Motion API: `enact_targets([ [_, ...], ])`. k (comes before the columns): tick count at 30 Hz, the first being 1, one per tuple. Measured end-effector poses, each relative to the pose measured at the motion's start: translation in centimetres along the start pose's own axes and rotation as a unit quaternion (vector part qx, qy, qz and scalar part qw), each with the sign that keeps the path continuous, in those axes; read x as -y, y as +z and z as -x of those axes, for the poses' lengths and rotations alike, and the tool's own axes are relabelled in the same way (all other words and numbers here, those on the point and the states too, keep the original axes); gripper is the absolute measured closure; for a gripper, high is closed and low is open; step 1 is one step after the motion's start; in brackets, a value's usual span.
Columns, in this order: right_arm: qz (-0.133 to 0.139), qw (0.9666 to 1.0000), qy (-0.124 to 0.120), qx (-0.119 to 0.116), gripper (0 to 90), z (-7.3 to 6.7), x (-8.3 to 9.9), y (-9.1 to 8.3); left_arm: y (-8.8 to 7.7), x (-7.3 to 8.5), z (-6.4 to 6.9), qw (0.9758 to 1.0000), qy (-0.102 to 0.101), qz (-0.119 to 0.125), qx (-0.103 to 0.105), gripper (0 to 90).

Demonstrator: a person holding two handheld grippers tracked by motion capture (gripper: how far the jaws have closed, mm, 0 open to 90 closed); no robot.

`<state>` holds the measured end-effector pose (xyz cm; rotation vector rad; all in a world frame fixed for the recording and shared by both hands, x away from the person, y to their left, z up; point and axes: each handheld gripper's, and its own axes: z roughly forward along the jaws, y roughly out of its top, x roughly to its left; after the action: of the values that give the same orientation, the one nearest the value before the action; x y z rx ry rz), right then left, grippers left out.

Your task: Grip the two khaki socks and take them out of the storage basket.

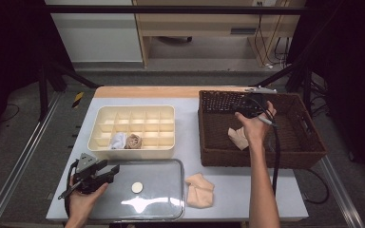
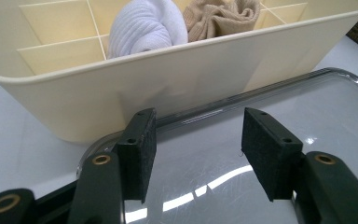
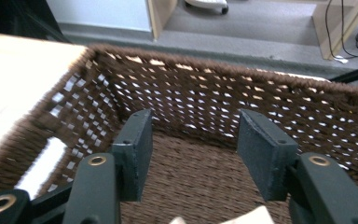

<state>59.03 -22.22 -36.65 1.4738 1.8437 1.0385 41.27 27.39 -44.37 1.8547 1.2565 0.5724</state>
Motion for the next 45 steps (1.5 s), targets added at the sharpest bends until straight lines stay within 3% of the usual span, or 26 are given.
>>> enact_targets([
  [5, -0.018, 0.9998, -0.004, -0.002, 50.4, 0.2, 0.7, 1.1, 0.0, 0.0, 0.0, 1.0000, -0.002, 0.000, 0.000, 45.1],
  [14, -0.071, 0.9974, 0.003, 0.008, 53.9, 1.3, 3.5, 3.2, 0.0, 0.0, 0.0, 1.0000, -0.002, 0.000, 0.000, 45.2],
  [16, -0.076, 0.9970, 0.008, 0.008, 54.5, 1.5, 3.7, 3.3, 0.1, 0.0, 0.0, 1.0000, -0.001, -0.001, 0.000, 45.2],
  [18, -0.101, 0.9947, 0.000, 0.018, 53.9, 1.8, 4.2, 3.5, 0.1, 0.0, 0.0, 1.0000, -0.001, -0.001, 0.000, 45.2],
  [26, -0.122, 0.9922, 0.021, 0.008, 52.9, 2.2, 4.9, 3.8, 0.1, 0.0, 0.1, 1.0000, 0.001, -0.001, 0.000, 45.2],
  [34, -0.172, 0.9843, 0.041, 0.005, 50.2, 2.2, 5.8, 4.5, 0.1, 0.0, 0.1, 1.0000, 0.002, -0.001, 0.000, 45.2],
  [37, -0.181, 0.9830, 0.030, 0.012, 50.1, 2.3, 6.0, 4.6, 0.1, 0.0, 0.1, 1.0000, 0.002, -0.001, 0.000, 45.2],
  [40, -0.202, 0.9787, 0.033, 0.014, 49.4, 2.3, 6.2, 4.8, 0.1, 0.0, 0.1, 1.0000, 0.002, -0.001, 0.000, 45.2],
  [41, -0.202, 0.9787, 0.033, 0.014, 49.4, 2.3, 6.2, 4.8, 0.1, 0.0, 0.1, 1.0000, 0.002, -0.001, 0.000, 45.2],
  [42, -0.214, 0.9761, 0.036, 0.016, 49.0, 2.3, 6.4, 5.0, 0.1, 0.0, 0.1, 1.0000, 0.002, -0.001, 0.000, 45.2],
  [43, -0.214, 0.9761, 0.036, 0.016, 49.0, 2.3, 6.4, 5.0, 0.1, 0.0, 0.1, 1.0000, 0.002, -0.001, 0.000, 45.2],
  [44, -0.229, 0.9726, 0.037, 0.018, 49.4, 2.3, 6.7, 5.1, 0.1, 0.0, 0.1, 1.0000, 0.002, -0.001, 0.000, 45.2],
  [45, -0.229, 0.9726, 0.035, 0.018, 50.2, 2.3, 6.6, 5.1, 0.1, 0.0, 0.1, 1.0000, 0.002, -0.001, 0.000, 45.3],
])
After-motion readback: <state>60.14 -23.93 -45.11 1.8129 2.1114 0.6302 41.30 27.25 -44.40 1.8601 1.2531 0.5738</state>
